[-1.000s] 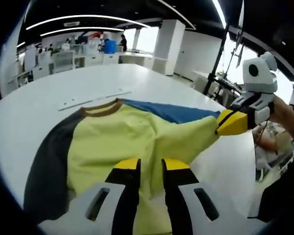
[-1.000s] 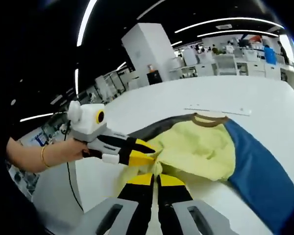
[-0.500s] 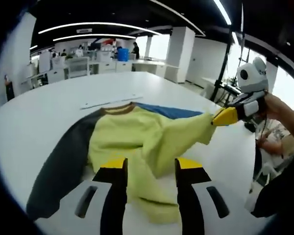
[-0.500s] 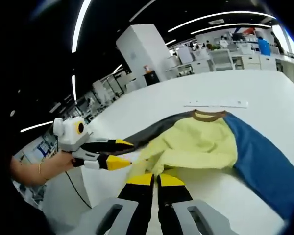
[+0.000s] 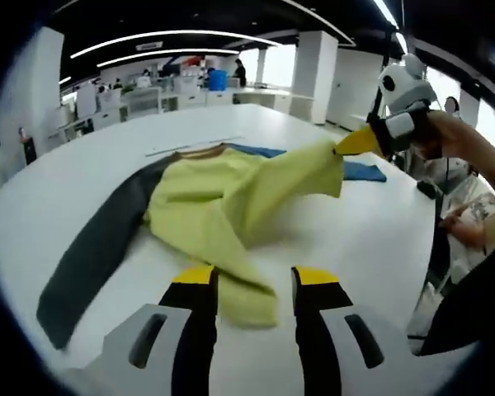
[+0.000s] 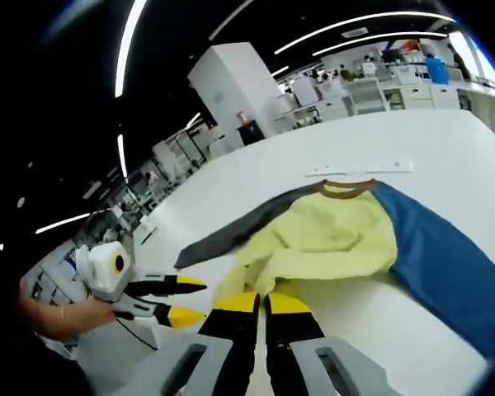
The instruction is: Fold the garment on the visible template until the final outline fits inside the template.
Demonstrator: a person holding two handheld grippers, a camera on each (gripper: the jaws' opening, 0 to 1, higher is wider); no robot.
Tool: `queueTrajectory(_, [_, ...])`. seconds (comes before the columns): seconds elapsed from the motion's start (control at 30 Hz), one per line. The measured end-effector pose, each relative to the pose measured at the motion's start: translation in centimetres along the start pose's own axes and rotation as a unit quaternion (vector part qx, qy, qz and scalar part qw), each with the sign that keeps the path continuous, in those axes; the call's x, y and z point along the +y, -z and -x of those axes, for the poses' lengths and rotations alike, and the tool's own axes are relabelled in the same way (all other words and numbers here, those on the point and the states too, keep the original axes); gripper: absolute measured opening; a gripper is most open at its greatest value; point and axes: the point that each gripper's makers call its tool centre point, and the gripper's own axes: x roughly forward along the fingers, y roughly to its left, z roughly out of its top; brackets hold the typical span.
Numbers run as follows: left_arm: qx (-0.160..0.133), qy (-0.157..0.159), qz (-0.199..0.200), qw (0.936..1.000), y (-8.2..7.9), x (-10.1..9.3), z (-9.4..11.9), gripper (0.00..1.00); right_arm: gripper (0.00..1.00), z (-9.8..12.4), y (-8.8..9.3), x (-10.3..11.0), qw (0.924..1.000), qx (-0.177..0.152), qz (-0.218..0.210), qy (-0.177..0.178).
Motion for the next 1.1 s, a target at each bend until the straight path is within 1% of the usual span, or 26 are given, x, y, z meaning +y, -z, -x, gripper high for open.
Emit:
queueTrajectory(0.03, [0.004,0.0,0.0,1.0,0.3,-0.1,-0.1,0.32,0.0,0.0,0.2,-0.1,1.0,0.003,0.0,0.001])
queueTrajectory(0.1, [0.016,0.004,-0.012,0.9998,0.9,-0.5,-0.2,0.31,0.0,0.0,0.3,-0.1,1.0,0.004,0.0,0.002])
queueTrajectory(0.2, [0.034,0.0,-0.05,0.9982,1.6,-0.8,-0.4,0.28,0.0,0.1,0.5,-0.2,1.0,0.004,-0.002,0.002])
queueTrajectory(0.27, [0.05,-0.007,-0.085,0.9951,2.3,-0.8,-0.6,0.27,0.0,0.1,0.6,-0.3,1.0,0.006,-0.002,0.004])
queueTrajectory(0.33, [0.061,-0.013,-0.107,0.9923,2.8,-0.9,-0.9,0.26,0.0,0.1,0.9,-0.4,0.9999,0.008,-0.002,0.006])
queueTrajectory(0.47, [0.072,-0.008,-0.119,0.9902,3.6,-1.4,-1.2,0.24,0.0,0.2,1.1,-0.5,0.9999,0.009,-0.004,0.007])
queueTrajectory(0.57, [0.079,-0.005,-0.116,0.99,4.0,-1.4,-1.2,0.19,0.0,0.3,1.3,-0.5,0.9999,0.01,-0.003,0.008])
queueTrajectory(0.6, [0.079,-0.004,-0.114,0.9903,4.1,-1.4,-1.2,0.19,0.0,0.3,1.3,-0.5,0.9999,0.01,-0.001,0.008])
queueTrajectory(0.67, [0.09,-0.004,-0.109,0.9899,4.6,-1.2,-1.2,0.2,0.0,0.4,1.3,-0.5,0.9999,0.009,0.011,0.008])
queueTrajectory(0.77, [0.096,-0.009,-0.115,0.9887,5.2,-1.1,-1.2,0.17,0.0,0.4,1.4,-0.5,0.9996,0.012,0.022,0.01])
queueTrajectory(0.8, [0.085,-0.01,-0.101,0.9913,5.1,-1.1,-1.3,0.16,0.0,0.4,1.6,-0.5,0.9995,0.013,0.028,0.01])
queueTrajectory(0.83, [0.092,-0.008,-0.098,0.9909,5.5,-1.0,-1.1,0.15,0.0,0.4,1.6,-0.5,0.9994,0.014,0.03,0.011])
queueTrajectory(0.9, [0.086,-0.009,-0.089,0.9923,5.3,-1.0,-1.2,0.14,0.0,0.4,1.7,-0.5,0.9992,0.016,0.034,0.012])
queueTrajectory(1.0, [0.081,-0.011,-0.085,0.993,5.2,-0.9,-1.5,0.13,0.0,0.5,2.0,-0.6,0.9989,0.023,0.038,0.014])
queueTrajectory(1.1, [0.079,-0.019,-0.082,0.9934,5.1,-0.7,-1.6,0.07,0.0,0.5,2.3,-0.7,0.9986,0.028,0.041,0.016])
